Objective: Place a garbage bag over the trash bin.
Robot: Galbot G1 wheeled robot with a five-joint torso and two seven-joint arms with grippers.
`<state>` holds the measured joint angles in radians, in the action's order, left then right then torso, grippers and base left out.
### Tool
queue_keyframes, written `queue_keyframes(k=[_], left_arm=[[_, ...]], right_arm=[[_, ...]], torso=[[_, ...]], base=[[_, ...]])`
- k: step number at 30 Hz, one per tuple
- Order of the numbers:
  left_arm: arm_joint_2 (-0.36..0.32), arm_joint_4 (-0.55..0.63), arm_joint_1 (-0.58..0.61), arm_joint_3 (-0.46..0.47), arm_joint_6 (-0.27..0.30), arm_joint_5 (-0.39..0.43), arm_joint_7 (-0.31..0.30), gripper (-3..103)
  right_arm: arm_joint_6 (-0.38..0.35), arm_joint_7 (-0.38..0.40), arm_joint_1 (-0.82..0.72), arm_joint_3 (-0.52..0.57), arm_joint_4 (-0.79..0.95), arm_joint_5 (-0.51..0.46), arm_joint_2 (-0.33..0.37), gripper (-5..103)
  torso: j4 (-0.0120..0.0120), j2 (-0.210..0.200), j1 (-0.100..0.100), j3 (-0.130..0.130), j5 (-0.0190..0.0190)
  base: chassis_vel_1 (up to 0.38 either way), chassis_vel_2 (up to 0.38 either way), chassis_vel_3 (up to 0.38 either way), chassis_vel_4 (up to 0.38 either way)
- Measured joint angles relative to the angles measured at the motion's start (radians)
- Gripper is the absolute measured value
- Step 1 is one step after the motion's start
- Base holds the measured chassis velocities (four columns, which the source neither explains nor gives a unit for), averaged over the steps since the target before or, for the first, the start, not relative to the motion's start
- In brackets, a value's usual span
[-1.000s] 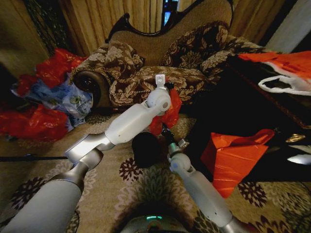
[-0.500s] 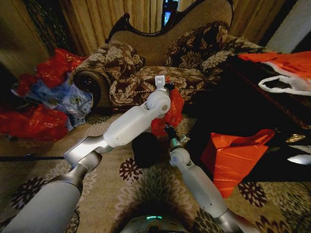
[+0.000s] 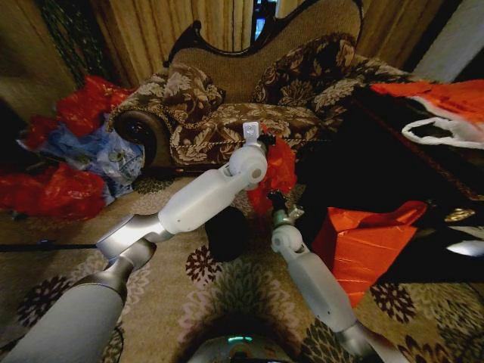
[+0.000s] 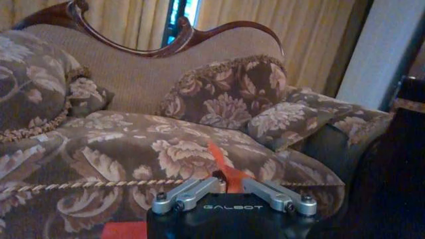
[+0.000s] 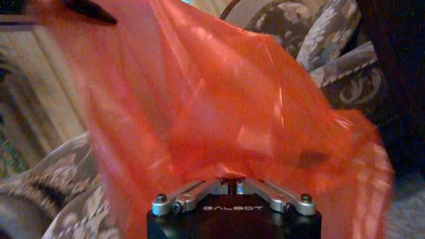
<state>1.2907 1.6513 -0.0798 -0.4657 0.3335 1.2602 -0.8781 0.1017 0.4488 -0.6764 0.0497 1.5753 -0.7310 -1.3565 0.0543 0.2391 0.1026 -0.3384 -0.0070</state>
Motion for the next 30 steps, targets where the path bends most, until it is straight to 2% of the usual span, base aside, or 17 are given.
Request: queue_keyframes(k=[7, 16, 21, 23, 25, 26, 27, 30], left_arm=[[-0.024, 0.068, 0.010, -0.015, 0.007, 0.024, -0.006, 0], [-0.023, 0.157, 0.025, -0.036, 0.022, 0.066, -0.071, 0], [-0.034, 0.176, 0.046, -0.037, 0.027, 0.076, -0.085, 0], [-0.038, 0.176, 0.053, -0.036, 0.027, 0.076, -0.074, 0], [-0.048, 0.165, 0.067, -0.031, 0.026, 0.062, -0.014, 0], [-0.048, 0.165, 0.067, -0.031, 0.026, 0.062, -0.014, 0], [-0.052, 0.153, 0.071, -0.031, 0.021, 0.041, 0.024, 0], [-0.053, 0.140, 0.073, -0.031, 0.015, 0.021, 0.057, 0]], right_arm=[[0.000, -0.008, 0.037, 0.012, -0.035, -0.002, 0.010, 0], [-0.004, -0.047, 0.089, 0.020, -0.137, 0.001, -0.013, 0], [-0.004, -0.068, 0.112, 0.032, -0.166, 0.006, -0.002, 0], [-0.006, -0.069, 0.115, 0.030, -0.158, 0.006, 0.004, 0], [-0.014, -0.069, 0.120, 0.011, -0.126, -0.007, 0.013, 0], [-0.014, -0.069, 0.120, 0.011, -0.126, -0.007, 0.013, 0], [-0.022, -0.071, 0.124, -0.003, -0.113, -0.019, 0.015, 0], [-0.030, -0.094, 0.134, -0.025, -0.120, -0.026, 0.007, 0]], torso=[[0.0002, 0.000, 0.000, 0.000, -0.0003], [0.0001, 0.000, 0.000, 0.000, -0.0001], [0.0002, 0.000, 0.000, 0.000, -0.0001], [0.0002, 0.000, 0.000, 0.000, 0.0000], [0.0004, 0.000, 0.000, 0.000, -0.0002], [0.0004, 0.000, 0.000, 0.000, -0.0002], [0.0002, 0.000, 0.000, 0.000, -0.0002], [0.0000, 0.000, 0.000, 0.000, -0.0003]], base=[[0.000, 0.000, 0.000, 0.000], [0.000, 0.000, 0.000, 0.000], [0.000, 0.000, 0.000, 0.000], [0.000, 0.000, 0.000, 0.000], [0.000, 0.000, 0.000, 0.000], [0.000, 0.000, 0.000, 0.000], [0.000, 0.000, 0.000, 0.000], [0.000, 0.000, 0.000, 0.000]])
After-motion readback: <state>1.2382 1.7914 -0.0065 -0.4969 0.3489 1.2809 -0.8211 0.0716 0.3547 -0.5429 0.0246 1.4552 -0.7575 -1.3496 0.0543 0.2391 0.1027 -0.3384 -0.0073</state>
